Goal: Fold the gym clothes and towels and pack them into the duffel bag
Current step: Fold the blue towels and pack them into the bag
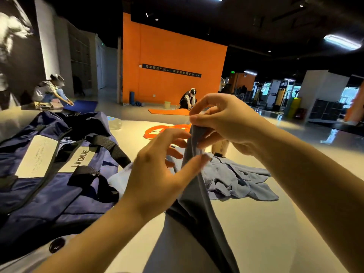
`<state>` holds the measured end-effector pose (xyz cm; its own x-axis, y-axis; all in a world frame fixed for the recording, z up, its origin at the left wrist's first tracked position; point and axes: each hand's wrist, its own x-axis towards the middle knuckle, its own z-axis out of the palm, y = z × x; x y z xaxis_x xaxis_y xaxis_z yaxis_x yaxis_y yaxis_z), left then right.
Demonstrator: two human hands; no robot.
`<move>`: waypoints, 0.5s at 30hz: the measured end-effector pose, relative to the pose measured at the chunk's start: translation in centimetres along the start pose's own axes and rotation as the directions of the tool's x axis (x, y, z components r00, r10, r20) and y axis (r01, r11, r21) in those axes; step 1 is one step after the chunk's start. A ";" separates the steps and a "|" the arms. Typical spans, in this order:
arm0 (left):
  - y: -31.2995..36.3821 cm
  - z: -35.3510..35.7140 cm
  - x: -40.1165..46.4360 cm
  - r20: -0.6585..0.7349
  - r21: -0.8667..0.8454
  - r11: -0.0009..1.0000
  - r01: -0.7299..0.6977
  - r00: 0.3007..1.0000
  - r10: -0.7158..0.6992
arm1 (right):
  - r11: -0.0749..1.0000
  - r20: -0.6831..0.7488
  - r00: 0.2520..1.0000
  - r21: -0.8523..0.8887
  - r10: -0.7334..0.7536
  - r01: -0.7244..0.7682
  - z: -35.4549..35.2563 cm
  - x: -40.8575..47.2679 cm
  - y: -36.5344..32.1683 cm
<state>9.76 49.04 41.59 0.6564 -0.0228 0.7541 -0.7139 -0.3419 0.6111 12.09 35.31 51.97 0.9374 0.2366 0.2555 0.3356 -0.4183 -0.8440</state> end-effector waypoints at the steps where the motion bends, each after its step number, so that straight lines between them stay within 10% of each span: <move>1: 0.0 0.3 -0.2 0.012 -0.003 1.000 0.022 1.000 -0.022 | 0.999 0.013 1.000 0.038 -0.009 0.009 0.2 -0.1 -0.1; 11: -1.4 -1.6 0.6 0.027 0.074 0.994 0.084 0.996 -0.087 | 0.951 0.317 0.936 -0.211 -0.154 0.228 1.1 -1.1 0.7; 15: -1.7 -2.5 0.7 0.022 0.148 0.988 0.055 0.998 -0.059 | 0.911 0.222 0.956 -0.322 -0.193 0.259 1.8 -0.3 1.4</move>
<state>10.80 51.90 41.68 0.7028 -0.0235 0.7110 -0.6327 -0.4775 0.6097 12.07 36.22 49.90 0.8106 0.5016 0.3021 0.5779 -0.6025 -0.5504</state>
